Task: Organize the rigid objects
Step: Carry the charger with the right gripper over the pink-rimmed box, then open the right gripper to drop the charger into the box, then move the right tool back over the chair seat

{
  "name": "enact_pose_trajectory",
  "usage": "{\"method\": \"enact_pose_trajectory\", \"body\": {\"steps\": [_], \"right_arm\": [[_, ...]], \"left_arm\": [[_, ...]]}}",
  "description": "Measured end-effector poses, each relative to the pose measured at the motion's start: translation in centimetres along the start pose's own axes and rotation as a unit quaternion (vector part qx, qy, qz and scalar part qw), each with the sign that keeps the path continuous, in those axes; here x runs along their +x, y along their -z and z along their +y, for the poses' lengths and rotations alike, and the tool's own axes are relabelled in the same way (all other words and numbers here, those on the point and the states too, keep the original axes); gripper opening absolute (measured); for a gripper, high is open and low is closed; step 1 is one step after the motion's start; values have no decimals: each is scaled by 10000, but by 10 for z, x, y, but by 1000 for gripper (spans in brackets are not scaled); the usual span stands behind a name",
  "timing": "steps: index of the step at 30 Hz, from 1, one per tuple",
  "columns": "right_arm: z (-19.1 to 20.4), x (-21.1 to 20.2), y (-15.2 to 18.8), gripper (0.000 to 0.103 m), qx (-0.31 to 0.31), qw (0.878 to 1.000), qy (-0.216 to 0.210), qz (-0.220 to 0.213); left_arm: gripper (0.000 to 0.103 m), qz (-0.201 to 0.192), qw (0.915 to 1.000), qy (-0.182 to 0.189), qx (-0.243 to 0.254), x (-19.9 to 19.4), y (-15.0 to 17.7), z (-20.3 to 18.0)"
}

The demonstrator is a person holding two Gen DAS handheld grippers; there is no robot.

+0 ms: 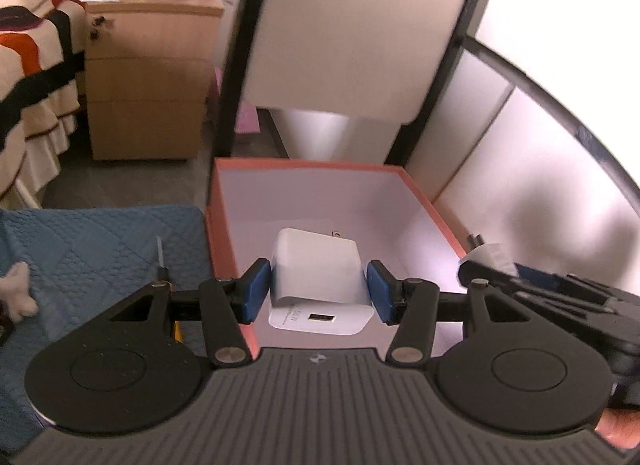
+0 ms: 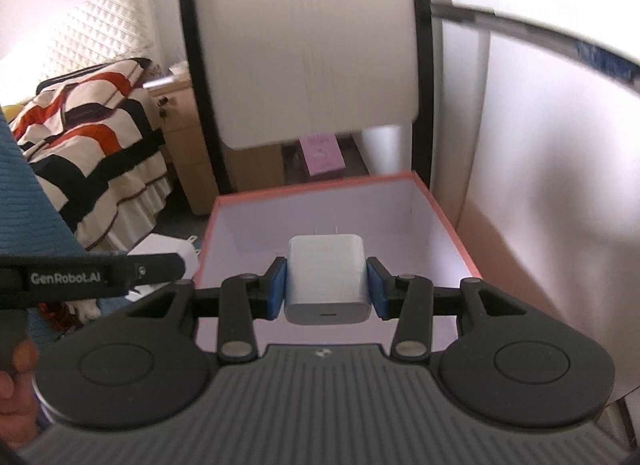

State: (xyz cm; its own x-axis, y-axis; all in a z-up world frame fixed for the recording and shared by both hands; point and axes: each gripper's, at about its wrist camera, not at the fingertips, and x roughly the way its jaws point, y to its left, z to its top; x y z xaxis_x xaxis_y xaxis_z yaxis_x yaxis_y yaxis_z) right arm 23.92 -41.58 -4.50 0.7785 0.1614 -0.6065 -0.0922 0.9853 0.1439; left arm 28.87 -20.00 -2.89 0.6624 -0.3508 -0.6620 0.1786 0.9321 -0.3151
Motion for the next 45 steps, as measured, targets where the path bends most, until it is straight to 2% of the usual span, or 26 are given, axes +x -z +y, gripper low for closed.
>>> {"method": "enact_pose_trajectory", "body": {"steps": [9, 13, 17, 22, 31, 34, 38, 45], "right_arm": [[-27, 41, 21, 46, 297, 9965, 138, 774], [-36, 52, 23, 46, 390, 9941, 102, 1004], [-40, 60, 24, 46, 465, 9909, 177, 1250], [-42, 61, 25, 46, 419, 9902, 207, 1317], [-42, 58, 25, 45, 414, 9913, 183, 1237], [-41, 56, 26, 50, 440, 9917, 195, 1191], [-39, 53, 25, 65, 477, 9929, 140, 1077], [-26, 33, 27, 66, 241, 9977, 1, 632]], "left_arm": [[59, 610, 9981, 1, -65, 57, 5, -15], [51, 812, 9967, -61, -75, 77, 7, -17], [51, 899, 9958, -45, -183, 87, 5, -18], [51, 919, 9957, -103, -23, 91, 6, -25], [51, 744, 9969, -78, -230, 74, 8, -18], [51, 635, 9977, -86, -230, 65, 8, -17], [51, 403, 9990, -175, -97, 49, 10, -18], [51, -112, 9993, -339, -119, 12, 17, -10]]}}
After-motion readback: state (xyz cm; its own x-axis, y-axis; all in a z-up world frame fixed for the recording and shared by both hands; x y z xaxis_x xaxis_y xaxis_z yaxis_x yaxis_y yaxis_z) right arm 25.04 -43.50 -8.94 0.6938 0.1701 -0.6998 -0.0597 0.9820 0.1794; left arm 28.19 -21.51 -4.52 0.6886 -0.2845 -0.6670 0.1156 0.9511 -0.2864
